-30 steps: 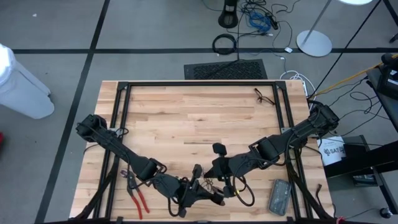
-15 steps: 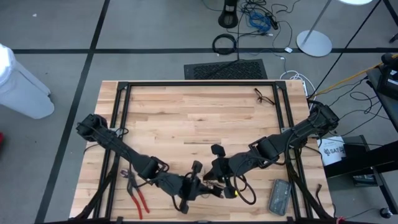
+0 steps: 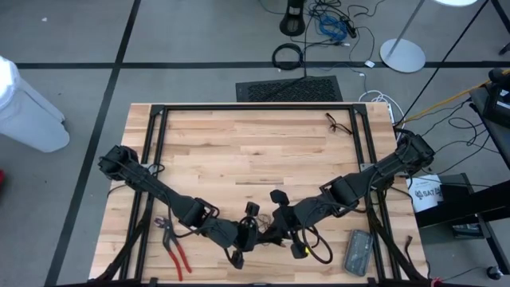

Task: Coil cords
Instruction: Coil the black wire onto the black spool

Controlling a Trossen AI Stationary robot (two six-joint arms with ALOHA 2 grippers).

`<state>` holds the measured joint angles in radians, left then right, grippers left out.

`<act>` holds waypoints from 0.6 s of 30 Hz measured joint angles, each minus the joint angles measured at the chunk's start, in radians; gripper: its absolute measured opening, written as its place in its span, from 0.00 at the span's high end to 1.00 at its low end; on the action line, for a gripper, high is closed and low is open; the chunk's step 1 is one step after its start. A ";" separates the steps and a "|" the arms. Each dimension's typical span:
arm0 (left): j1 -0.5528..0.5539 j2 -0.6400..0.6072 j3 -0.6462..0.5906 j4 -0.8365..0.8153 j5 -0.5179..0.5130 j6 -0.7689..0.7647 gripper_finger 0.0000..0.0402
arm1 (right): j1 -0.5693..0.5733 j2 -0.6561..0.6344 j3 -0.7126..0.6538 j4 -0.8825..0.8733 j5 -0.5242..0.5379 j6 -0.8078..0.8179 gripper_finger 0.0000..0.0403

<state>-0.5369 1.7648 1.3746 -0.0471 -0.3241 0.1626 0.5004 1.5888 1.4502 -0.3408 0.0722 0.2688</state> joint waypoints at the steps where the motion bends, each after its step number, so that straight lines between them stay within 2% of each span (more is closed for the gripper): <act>1: 0.000 0.000 0.000 0.000 0.000 0.000 0.98 | 0.003 -0.001 0.000 0.000 0.000 0.000 1.00; 18: 0.000 0.000 0.000 -0.001 0.000 -0.001 0.98 | 0.065 -0.062 0.000 0.000 0.005 -0.004 1.00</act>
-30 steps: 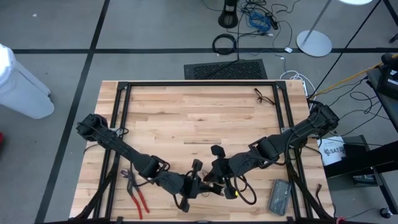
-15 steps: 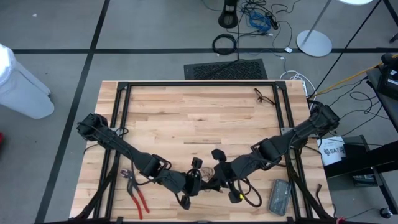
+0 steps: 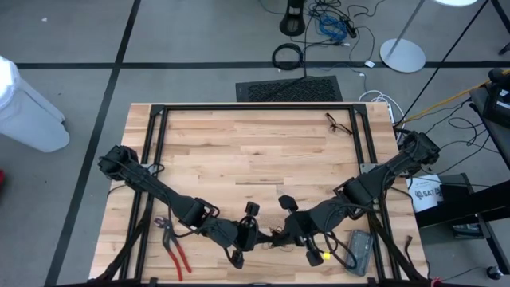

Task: Coil cords
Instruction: Coil the black wire onto the black spool

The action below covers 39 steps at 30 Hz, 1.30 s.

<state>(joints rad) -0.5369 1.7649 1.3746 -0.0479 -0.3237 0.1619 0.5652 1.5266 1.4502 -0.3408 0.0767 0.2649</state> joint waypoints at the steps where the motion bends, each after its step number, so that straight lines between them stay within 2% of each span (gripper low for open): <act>1: 0.000 0.000 0.000 0.000 0.000 0.000 0.98 | 0.000 -0.001 0.001 -0.002 0.000 0.000 1.00; 7: 0.000 0.000 0.000 0.011 0.004 0.000 0.98 | -0.028 -0.001 0.050 -0.037 0.004 -0.014 1.00; 12: 0.000 0.000 0.000 0.058 0.047 0.001 0.98 | -0.091 0.000 0.058 -0.066 -0.006 -0.016 1.00; 21: 0.000 0.000 0.000 0.138 0.131 0.031 0.98 | -0.188 0.001 0.058 -0.077 -0.068 -0.007 1.00; 28: 0.001 0.000 0.000 0.141 0.141 0.058 0.98 | -0.211 0.001 0.058 -0.076 -0.114 -0.023 1.00; 32: -0.003 0.000 0.000 0.145 0.153 0.091 0.98 | -0.216 0.001 0.058 -0.076 -0.210 -0.045 0.99; 39: -0.021 0.000 0.000 0.148 0.153 0.136 0.98 | -0.244 -0.010 0.058 -0.091 -0.463 -0.045 0.94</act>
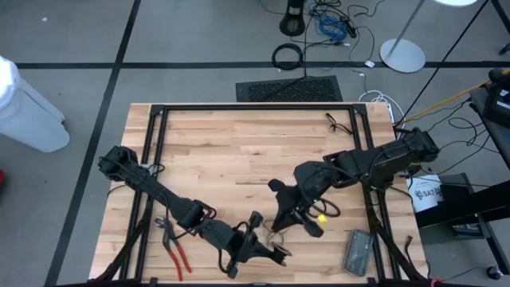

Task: Coil cords
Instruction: Coil the black wire onto the black spool

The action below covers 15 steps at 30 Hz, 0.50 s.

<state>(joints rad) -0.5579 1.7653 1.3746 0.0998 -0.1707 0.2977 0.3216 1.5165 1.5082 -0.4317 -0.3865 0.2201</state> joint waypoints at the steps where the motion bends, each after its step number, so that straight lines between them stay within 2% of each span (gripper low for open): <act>1: 0.000 0.000 0.000 0.000 0.000 0.000 0.98 | -0.006 -0.004 0.000 0.002 -0.024 -0.001 0.94; 3: 0.000 0.000 0.000 0.000 0.000 0.000 0.98 | -0.018 -0.013 0.000 0.010 -0.055 -0.004 0.93; 8: 0.001 0.000 0.000 -0.002 -0.001 0.000 0.98 | -0.036 -0.052 0.000 0.014 -0.059 -0.004 0.90; 11: -0.012 -0.004 0.000 -0.013 -0.019 -0.001 0.98 | -0.022 -0.092 0.000 -0.062 -0.055 0.004 0.90; 13: -0.023 -0.015 0.000 -0.029 -0.041 -0.003 0.98 | 0.015 -0.116 0.000 -0.141 -0.003 0.018 0.90; 15: -0.038 -0.037 0.000 -0.076 -0.076 -0.010 0.98 | 0.078 -0.134 0.000 -0.221 0.132 0.026 0.90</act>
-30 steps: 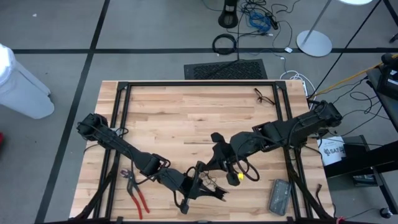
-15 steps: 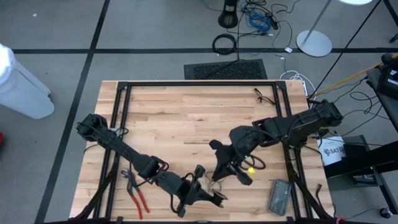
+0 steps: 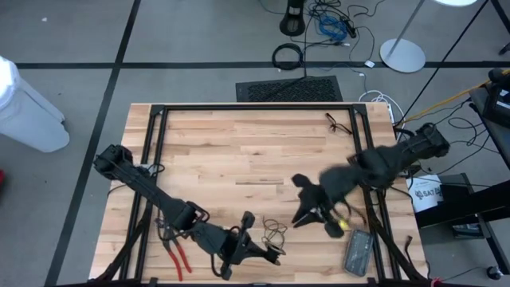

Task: Coil cords
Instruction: Coil the black wire onto the black spool

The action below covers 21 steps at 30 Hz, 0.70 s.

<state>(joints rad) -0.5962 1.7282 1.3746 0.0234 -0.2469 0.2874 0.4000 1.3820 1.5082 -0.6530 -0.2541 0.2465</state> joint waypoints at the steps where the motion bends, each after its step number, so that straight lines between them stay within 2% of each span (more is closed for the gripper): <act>1: -0.004 -0.009 0.000 -0.015 -0.019 -0.015 0.98 | 0.036 -0.003 0.000 -0.037 0.092 0.008 0.90; 5: -0.020 -0.061 0.001 -0.120 -0.110 -0.098 0.98 | 0.185 0.010 -0.022 -0.088 0.458 0.111 0.90; 8: -0.026 -0.100 0.001 -0.184 -0.171 -0.191 0.98 | 0.271 0.034 -0.091 -0.008 0.698 0.191 0.90; 10: -0.026 -0.114 0.001 -0.214 -0.197 -0.232 0.98 | 0.305 0.061 -0.148 0.068 0.805 0.237 0.90; 13: -0.027 -0.123 0.001 -0.242 -0.208 -0.253 0.98 | 0.327 0.117 -0.237 0.208 0.877 0.261 0.90; 16: -0.027 -0.126 0.001 -0.252 -0.233 -0.254 0.98 | 0.334 0.176 -0.327 0.406 0.876 0.216 0.89; 19: -0.026 -0.127 0.001 -0.252 -0.241 -0.244 0.98 | 0.335 0.235 -0.407 0.636 0.880 0.172 0.84; 21: -0.026 -0.128 0.001 -0.252 -0.249 -0.226 0.98 | 0.332 0.275 -0.440 0.725 0.895 0.166 0.79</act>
<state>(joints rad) -0.6224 1.6001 1.3758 -0.2291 -0.4955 0.0613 0.7323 1.6574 1.0678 0.0716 0.6409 0.4129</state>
